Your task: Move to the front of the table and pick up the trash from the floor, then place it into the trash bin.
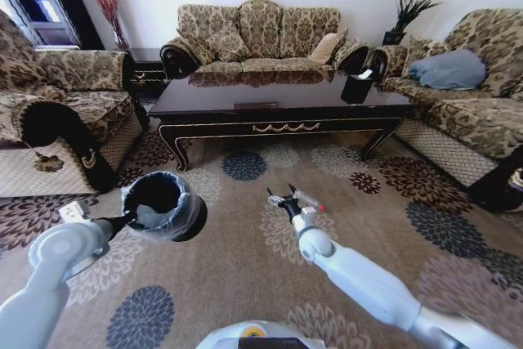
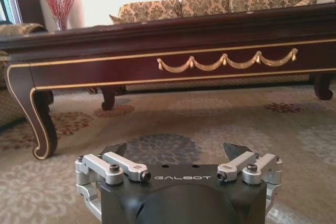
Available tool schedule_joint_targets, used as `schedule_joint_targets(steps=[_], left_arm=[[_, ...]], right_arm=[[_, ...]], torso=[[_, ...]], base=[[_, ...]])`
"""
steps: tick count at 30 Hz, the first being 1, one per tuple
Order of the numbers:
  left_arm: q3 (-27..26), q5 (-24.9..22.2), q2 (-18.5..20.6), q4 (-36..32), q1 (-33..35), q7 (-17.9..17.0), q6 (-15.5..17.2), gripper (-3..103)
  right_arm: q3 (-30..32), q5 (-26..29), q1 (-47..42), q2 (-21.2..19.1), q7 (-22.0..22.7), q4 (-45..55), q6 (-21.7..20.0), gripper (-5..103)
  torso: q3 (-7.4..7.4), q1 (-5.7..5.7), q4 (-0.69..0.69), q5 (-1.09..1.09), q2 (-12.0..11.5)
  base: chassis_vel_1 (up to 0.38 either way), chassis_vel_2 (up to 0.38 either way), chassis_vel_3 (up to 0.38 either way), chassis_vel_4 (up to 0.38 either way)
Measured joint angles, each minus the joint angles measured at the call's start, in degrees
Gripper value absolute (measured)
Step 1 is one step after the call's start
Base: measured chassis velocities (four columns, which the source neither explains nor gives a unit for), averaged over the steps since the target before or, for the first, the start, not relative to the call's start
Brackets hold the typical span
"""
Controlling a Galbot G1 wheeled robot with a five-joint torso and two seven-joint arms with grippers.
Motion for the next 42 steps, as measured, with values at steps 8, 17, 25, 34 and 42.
schedule_joint_targets(steps=[8,17,25,34,42], left_arm=[[-5.1,-0.7,1.1,-0.8,3.0,1.8,0.0,0],[-6.6,-1.1,0.7,-2.2,4.2,2.3,0.0,0],[-6.8,-0.9,0.1,-2.7,4.6,2.8,0.0,0],[-6.6,-0.9,0.1,-2.4,4.3,3.1,0.0,0],[-6.3,-0.9,0.1,-2.1,4.1,3.4,0.0,0]], right_arm=[[3.2,-1.2,-3.5,0.1,-1.8,-2.3,0.3,100],[3.7,-1.7,-4.6,0.5,-4.6,-2.9,1.5,100],[3.8,-2.8,-4.9,1.1,-5.0,-4.4,2.3,100],[3.9,-3.8,-5.1,1.4,-5.2,-5.9,3.5,100],[3.4,-6.6,-5.0,2.0,-5.2,-7.8,4.3,100]], torso=[[0.0,0.0,0.0,0.0,0.0],[0.0,0.0,0.02,0.0,0.0],[0.0,0.0,0.03,-0.01,0.0],[0.02,0.01,-0.01,0.03,0.0],[0.02,0.02,-0.04,0.03,0.0]], base=[[0.0,0.0,0.0,0.0],[0.0,0.0,0.0,0.0],[-0.123,-0.01,0.134,0.004],[-0.377,-0.07,0.374,0.043],[-0.265,-0.124,0.242,0.125]])
